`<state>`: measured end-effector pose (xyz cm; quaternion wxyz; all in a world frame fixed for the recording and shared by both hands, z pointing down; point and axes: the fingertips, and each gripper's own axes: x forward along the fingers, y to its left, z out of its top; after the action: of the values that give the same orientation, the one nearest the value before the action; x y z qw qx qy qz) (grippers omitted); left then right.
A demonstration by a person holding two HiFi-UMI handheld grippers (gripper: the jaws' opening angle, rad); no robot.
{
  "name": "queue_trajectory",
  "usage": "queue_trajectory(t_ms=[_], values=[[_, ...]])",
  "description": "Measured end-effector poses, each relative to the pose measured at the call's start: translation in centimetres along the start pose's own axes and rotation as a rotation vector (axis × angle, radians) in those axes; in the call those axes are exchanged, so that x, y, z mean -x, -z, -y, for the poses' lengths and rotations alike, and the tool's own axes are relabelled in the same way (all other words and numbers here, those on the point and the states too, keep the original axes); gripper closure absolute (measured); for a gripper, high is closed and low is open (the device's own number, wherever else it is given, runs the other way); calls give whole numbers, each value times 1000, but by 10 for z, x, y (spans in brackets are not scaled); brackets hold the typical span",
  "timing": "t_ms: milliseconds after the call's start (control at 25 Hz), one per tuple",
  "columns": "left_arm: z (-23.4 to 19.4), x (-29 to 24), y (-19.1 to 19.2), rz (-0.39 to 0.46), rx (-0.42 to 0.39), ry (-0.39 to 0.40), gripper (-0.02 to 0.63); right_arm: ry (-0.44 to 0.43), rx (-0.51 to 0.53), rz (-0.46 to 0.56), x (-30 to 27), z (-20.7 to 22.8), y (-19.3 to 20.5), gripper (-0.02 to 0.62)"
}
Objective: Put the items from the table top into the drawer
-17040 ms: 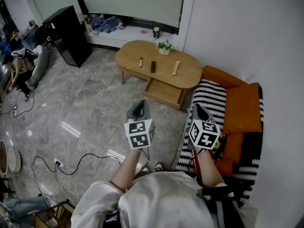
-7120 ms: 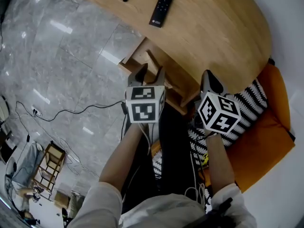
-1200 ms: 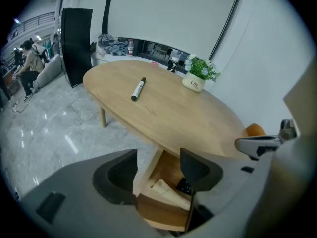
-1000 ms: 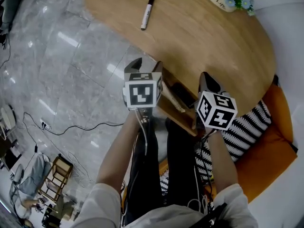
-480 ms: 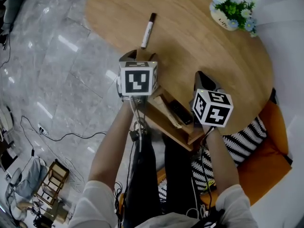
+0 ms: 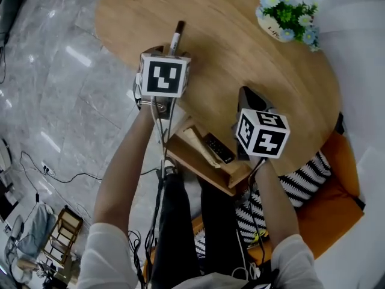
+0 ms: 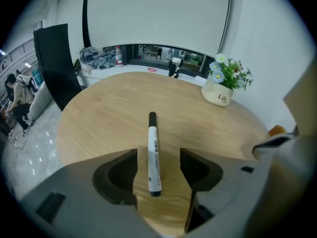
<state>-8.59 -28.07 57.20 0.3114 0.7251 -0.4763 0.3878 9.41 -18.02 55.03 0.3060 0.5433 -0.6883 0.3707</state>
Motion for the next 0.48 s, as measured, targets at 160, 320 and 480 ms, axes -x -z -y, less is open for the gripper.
queue_trajectory(t_ms=[160,320,480], values=[[-4,-9,-3,-21,-13,-10,364,-6,-30,0,-4,0,-1,603],[-6,-14,-3,-30,17,9,364,-14,-27,0,-5,1,-4,603],[-12,-15,0,-47,27,-9,371,-13,-19,-15,-7,6,3,603]])
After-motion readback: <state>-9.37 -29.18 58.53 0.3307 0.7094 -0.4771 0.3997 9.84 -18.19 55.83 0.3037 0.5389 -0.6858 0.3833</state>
